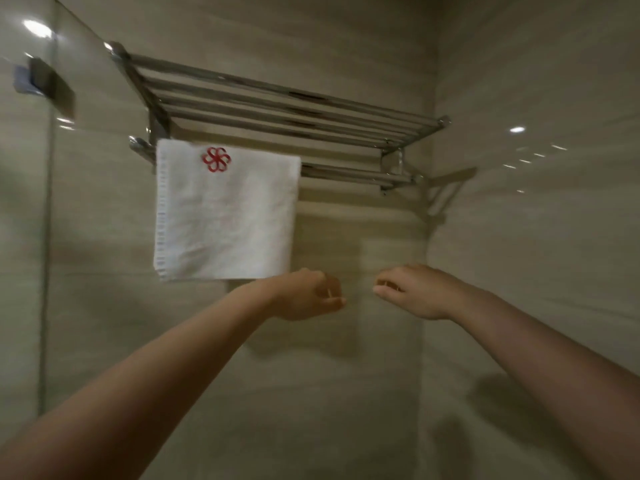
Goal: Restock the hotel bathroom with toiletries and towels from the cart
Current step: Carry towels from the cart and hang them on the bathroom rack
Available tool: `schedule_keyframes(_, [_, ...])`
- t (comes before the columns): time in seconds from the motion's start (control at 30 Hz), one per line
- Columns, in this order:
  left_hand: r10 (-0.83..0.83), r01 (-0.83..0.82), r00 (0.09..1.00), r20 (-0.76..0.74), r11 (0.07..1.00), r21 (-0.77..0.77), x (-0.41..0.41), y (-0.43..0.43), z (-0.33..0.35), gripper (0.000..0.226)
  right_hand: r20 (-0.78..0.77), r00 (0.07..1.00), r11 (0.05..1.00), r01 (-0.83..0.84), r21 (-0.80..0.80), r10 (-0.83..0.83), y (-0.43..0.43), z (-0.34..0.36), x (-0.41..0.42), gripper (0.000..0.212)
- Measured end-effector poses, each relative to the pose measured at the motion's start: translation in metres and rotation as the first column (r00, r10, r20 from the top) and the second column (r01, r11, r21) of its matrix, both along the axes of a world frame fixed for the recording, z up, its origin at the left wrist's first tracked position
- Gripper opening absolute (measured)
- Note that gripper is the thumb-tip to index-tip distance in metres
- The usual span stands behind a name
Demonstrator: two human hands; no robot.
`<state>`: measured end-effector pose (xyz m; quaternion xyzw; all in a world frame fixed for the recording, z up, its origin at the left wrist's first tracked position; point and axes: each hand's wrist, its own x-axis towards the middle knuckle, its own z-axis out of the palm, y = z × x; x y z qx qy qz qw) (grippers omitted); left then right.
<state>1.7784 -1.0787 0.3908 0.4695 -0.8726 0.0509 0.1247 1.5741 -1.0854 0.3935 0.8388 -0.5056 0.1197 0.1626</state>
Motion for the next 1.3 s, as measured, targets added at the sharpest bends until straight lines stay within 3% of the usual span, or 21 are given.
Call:
schedule_keyframes(0.27, [-0.279, 0.275, 0.96, -0.006, 0.944, 0.182, -0.105, 0.059, -0.049, 0.031, 0.068, 0.964, 0.933, 0.229, 0.277, -0.256, 0.115, -0.06, -0.106, 0.029])
schedule_keyframes(0.47, [-0.47, 0.504, 0.863, -0.184, 0.791, 0.345, -0.198, 0.122, -0.076, 0.029, 0.169, 0.882, 0.854, 0.353, 0.382, -0.44, 0.227, -0.096, -0.188, 0.023])
schedule_keyframes(0.57, [-0.561, 0.582, 0.809, -0.178, 0.721, 0.376, -0.247, 0.164, -0.094, 0.029, 0.221, 0.826, 0.806, 0.388, 0.446, -0.519, 0.292, -0.121, -0.225, 0.016])
schedule_keyframes(0.7, [-0.697, 0.667, 0.709, -0.109, 0.612, 0.425, -0.32, 0.235, -0.125, 0.027, 0.219, 0.75, 0.736, 0.471, 0.487, -0.625, 0.39, -0.158, -0.276, 0.024])
schedule_keyframes(1.03, [-0.915, 0.818, 0.388, -0.112, 0.285, 0.5, -0.49, 0.459, -0.21, 0.019, 0.235, 0.431, 0.465, 0.571, 0.676, -0.871, 0.673, -0.248, -0.395, 0.015])
schedule_keyframes(1.13, [-0.929, 0.814, 0.319, -0.19, 0.166, 0.556, -0.534, 0.52, -0.239, 0.023, 0.28, 0.274, 0.389, 0.56, 0.731, -0.92, 0.751, -0.271, -0.416, 0.018])
schedule_keyframes(1.2, [-0.916, 0.785, 0.303, -0.262, 0.084, 0.614, -0.558, 0.562, -0.253, 0.013, 0.329, 0.144, 0.351, 0.56, 0.751, -0.933, 0.797, -0.286, -0.426, 0.015])
schedule_keyframes(1.3, [-0.908, 0.749, 0.255, -0.332, -0.032, 0.662, -0.591, 0.627, -0.265, 0.012, 0.294, 0.004, 0.247, 0.556, 0.794, -0.956, 0.866, -0.306, -0.434, 0.015])
